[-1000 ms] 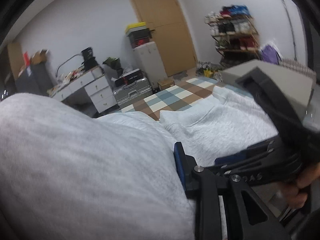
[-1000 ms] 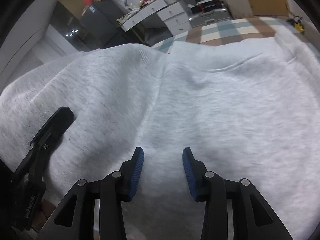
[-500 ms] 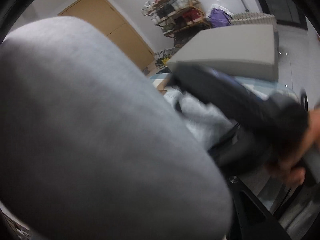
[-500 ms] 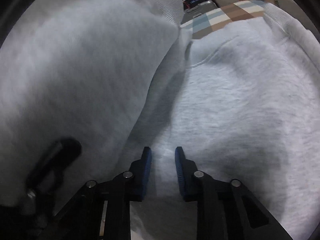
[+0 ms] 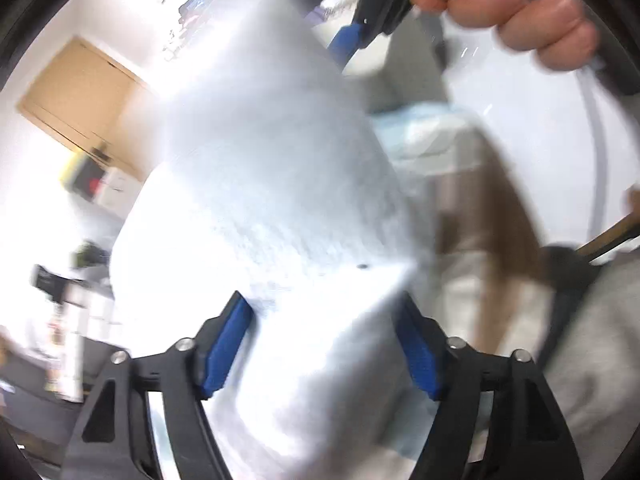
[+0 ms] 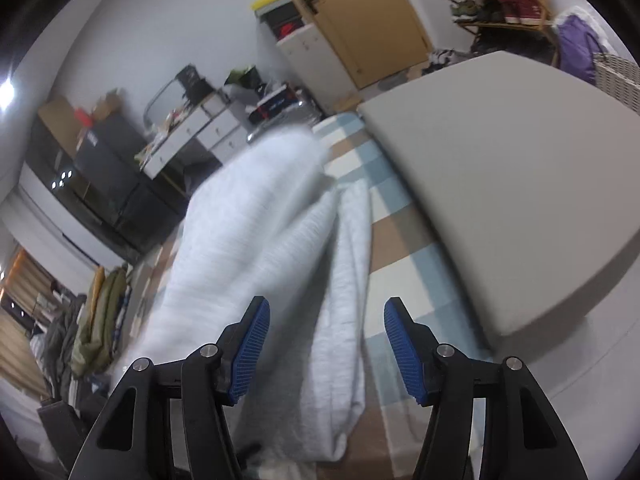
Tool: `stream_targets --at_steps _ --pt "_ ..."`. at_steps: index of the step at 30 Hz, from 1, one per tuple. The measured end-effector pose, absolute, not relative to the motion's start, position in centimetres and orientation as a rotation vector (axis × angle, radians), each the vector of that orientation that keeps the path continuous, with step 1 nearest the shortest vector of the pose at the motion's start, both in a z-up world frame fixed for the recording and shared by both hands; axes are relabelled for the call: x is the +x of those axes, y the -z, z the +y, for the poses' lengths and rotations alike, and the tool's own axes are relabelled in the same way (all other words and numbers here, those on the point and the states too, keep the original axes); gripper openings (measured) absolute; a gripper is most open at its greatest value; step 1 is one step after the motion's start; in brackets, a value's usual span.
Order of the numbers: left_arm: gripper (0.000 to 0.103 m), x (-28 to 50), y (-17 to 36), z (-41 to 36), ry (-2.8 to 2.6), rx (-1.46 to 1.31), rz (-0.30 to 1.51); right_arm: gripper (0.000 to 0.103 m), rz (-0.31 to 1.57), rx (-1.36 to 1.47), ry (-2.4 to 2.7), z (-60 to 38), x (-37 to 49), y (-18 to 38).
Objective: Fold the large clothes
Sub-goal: 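Lower the folded hoodie onto the bed with both tools, then press and smooth the folded grey hoodie flat with both open tools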
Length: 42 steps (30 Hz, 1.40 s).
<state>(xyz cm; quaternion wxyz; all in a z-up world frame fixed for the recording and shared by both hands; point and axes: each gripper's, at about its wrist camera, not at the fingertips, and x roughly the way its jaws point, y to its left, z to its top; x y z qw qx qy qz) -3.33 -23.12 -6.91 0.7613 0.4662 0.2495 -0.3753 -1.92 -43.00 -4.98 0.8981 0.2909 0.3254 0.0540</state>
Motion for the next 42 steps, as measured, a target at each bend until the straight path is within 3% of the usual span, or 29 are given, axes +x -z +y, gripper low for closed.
stream_targets --at_steps 6,13,15,16,17,19,24,29,30,35,38,42 --pt "0.069 -2.9 2.0 -16.9 0.981 0.637 0.599 0.063 0.619 0.651 -0.198 -44.0 -0.8 3.8" --pt "0.069 2.7 -0.8 -11.9 0.780 0.211 0.651 0.063 0.734 0.670 -0.350 -39.7 2.5 5.0" --pt "0.069 4.7 0.1 -12.3 0.699 0.103 0.693 0.049 0.799 0.656 -0.318 -38.6 3.0 6.0" --pt "0.069 5.8 0.4 -11.7 0.660 0.045 0.719 0.018 0.805 0.641 -0.332 -38.1 3.0 6.1" --pt "0.069 6.7 0.8 -11.3 0.627 -0.009 0.741 0.010 0.767 0.602 -0.346 -37.6 2.3 5.6" --pt "0.069 7.6 1.6 -10.2 0.589 -0.111 0.773 0.008 0.688 0.569 -0.364 -37.4 0.6 4.8" --pt "0.069 5.7 2.8 -11.2 0.622 -0.082 0.751 0.009 0.895 0.688 -0.246 -38.5 2.3 11.5" --pt "0.069 3.9 3.6 -13.8 0.773 0.130 0.716 0.011 0.902 0.653 -0.253 -38.6 2.3 10.8" --pt "0.069 3.8 3.9 -14.2 0.761 0.194 0.688 0.012 0.900 0.630 -0.249 -38.6 2.2 10.3" --pt "0.074 3.3 5.8 -14.3 0.753 0.290 0.690 0.043 0.779 0.535 -0.133 -39.2 1.3 6.2" --pt "0.075 3.4 5.7 -14.3 0.751 0.299 0.683 0.045 0.640 0.465 -0.071 -38.8 0.4 3.0" --pt "0.076 3.4 6.2 -14.2 0.761 0.290 0.660 0.048 0.638 0.368 -0.177 -34.8 2.5 1.5"
